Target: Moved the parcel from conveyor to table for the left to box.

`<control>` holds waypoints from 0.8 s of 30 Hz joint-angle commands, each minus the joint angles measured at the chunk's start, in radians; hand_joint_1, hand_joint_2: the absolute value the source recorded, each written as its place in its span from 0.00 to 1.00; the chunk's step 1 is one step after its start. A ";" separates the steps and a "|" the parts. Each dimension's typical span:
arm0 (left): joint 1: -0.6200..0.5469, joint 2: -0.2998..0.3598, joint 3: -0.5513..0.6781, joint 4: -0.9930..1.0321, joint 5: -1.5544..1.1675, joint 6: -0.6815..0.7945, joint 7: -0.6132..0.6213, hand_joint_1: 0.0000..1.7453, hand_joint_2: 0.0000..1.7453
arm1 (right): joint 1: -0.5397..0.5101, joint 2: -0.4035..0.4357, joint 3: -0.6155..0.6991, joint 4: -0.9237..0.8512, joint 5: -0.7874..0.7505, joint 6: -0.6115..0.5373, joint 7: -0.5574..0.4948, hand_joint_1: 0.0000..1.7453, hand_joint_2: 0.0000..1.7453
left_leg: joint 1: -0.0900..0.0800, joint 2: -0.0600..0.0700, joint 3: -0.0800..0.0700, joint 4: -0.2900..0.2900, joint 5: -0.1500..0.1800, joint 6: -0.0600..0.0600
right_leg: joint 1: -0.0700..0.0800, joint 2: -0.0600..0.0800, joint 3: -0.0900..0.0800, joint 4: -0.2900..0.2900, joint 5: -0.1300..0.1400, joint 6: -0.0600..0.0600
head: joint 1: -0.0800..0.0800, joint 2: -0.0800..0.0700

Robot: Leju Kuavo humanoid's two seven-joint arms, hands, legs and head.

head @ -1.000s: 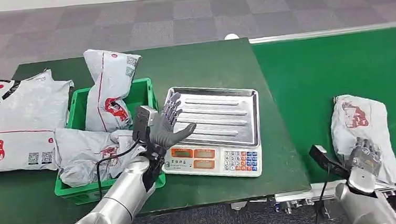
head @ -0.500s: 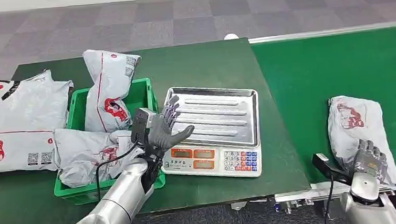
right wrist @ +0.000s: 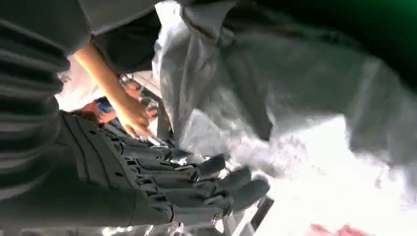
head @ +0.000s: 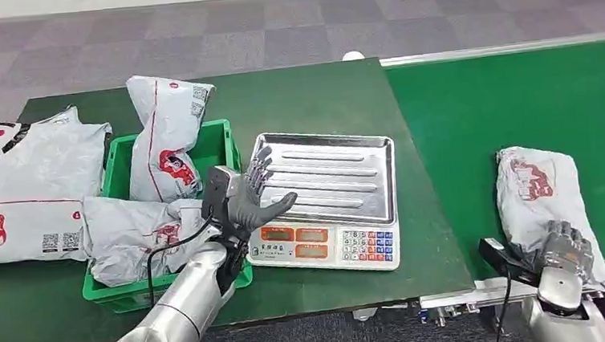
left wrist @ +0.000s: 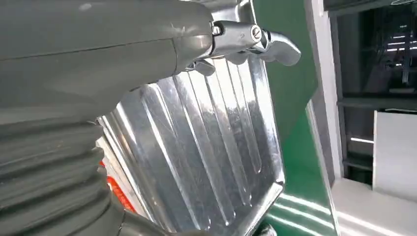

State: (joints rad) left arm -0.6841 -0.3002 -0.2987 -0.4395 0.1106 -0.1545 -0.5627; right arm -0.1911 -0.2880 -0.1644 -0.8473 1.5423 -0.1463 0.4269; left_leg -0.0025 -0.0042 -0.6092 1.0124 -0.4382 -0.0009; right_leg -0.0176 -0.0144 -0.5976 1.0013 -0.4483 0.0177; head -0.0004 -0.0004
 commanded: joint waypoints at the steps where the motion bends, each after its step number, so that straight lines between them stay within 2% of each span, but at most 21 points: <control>1: -0.025 0.011 0.038 0.053 -0.018 -0.011 0.001 0.00 1.00 | -0.004 -0.041 -0.039 0.238 -0.015 0.173 -0.085 0.00 1.00 | 0.002 0.000 0.003 0.000 -0.001 0.000 | 0.002 0.000 0.004 -0.002 0.000 0.000 | 0.000 0.000; 2: -0.025 0.013 0.042 0.053 -0.019 -0.010 -0.001 0.00 1.00 | 0.000 -0.058 -0.018 0.237 -0.011 0.193 -0.119 0.42 1.00 | 0.004 -0.001 0.004 -0.001 -0.001 0.000 | 0.003 -0.001 0.006 -0.005 0.001 -0.001 | 0.000 0.000; 3: -0.020 0.018 0.049 0.049 -0.017 -0.005 -0.006 0.00 1.00 | -0.017 -0.061 0.007 0.231 -0.009 0.190 -0.157 1.00 1.00 | 0.004 -0.001 0.005 -0.001 -0.001 0.001 | 0.003 -0.001 0.007 -0.005 0.000 0.000 | 0.000 0.000; 7: -0.010 0.026 0.063 0.042 -0.015 -0.014 -0.011 0.00 1.00 | -0.074 -0.066 0.066 0.262 -0.015 0.233 -0.192 1.00 1.00 | 0.008 0.002 0.011 -0.001 -0.002 0.004 | 0.007 0.002 0.017 -0.013 0.000 0.002 | 0.001 0.000; 13: -0.003 0.027 0.075 0.037 -0.024 -0.005 -0.015 0.00 1.00 | -0.086 -0.056 0.121 0.262 -0.043 0.236 -0.207 1.00 1.00 | 0.004 0.000 0.010 -0.001 -0.001 0.006 | 0.004 0.000 0.019 -0.013 0.002 0.006 | 0.001 0.000; 15: -0.001 0.028 0.078 0.034 -0.026 -0.001 -0.016 0.00 1.00 | -0.113 -0.039 0.140 0.265 -0.037 0.186 -0.198 1.00 1.00 | 0.005 0.002 0.011 -0.001 -0.001 0.006 | 0.004 0.003 0.019 -0.014 0.003 0.006 | 0.000 0.000; 17: 0.007 0.034 0.082 0.027 -0.028 0.004 -0.021 0.00 1.00 | -0.158 -0.008 0.159 0.275 -0.021 0.081 -0.170 1.00 1.00 | 0.005 0.002 0.011 0.000 -0.002 0.006 | 0.005 0.003 0.019 -0.013 0.003 0.006 | 0.000 0.000; 19: 0.015 0.037 0.084 0.020 -0.031 0.005 -0.022 0.00 1.00 | -0.163 0.013 0.156 0.246 -0.030 0.022 -0.166 1.00 1.00 | 0.005 0.005 0.011 -0.001 -0.002 0.006 | 0.005 0.006 0.018 -0.013 0.004 0.005 | 0.000 0.000; 23: 0.017 0.037 0.084 0.019 -0.032 0.005 -0.022 0.00 1.00 | -0.161 0.016 0.157 0.241 -0.029 0.023 -0.165 1.00 1.00 | 0.004 0.004 0.010 -0.001 -0.003 0.006 | 0.004 0.005 0.017 -0.011 0.002 0.005 | 0.000 0.000; 24: 0.019 0.036 0.087 0.016 -0.034 0.010 -0.022 0.00 1.00 | -0.146 0.028 0.129 0.204 -0.064 -0.045 -0.184 1.00 1.00 | 0.004 0.006 0.011 -0.003 -0.002 0.005 | 0.004 0.007 0.016 -0.012 0.003 0.005 | 0.000 0.000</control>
State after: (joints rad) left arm -0.6778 -0.2907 -0.2674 -0.4410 0.0816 -0.1499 -0.5848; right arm -0.3115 -0.3372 -0.0599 -0.6668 1.5167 -0.1160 0.2617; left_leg 0.0014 -0.0041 -0.6004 1.0122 -0.4404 0.0054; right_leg -0.0140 -0.0138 -0.5817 0.9915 -0.4471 0.0239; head 0.0000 0.0000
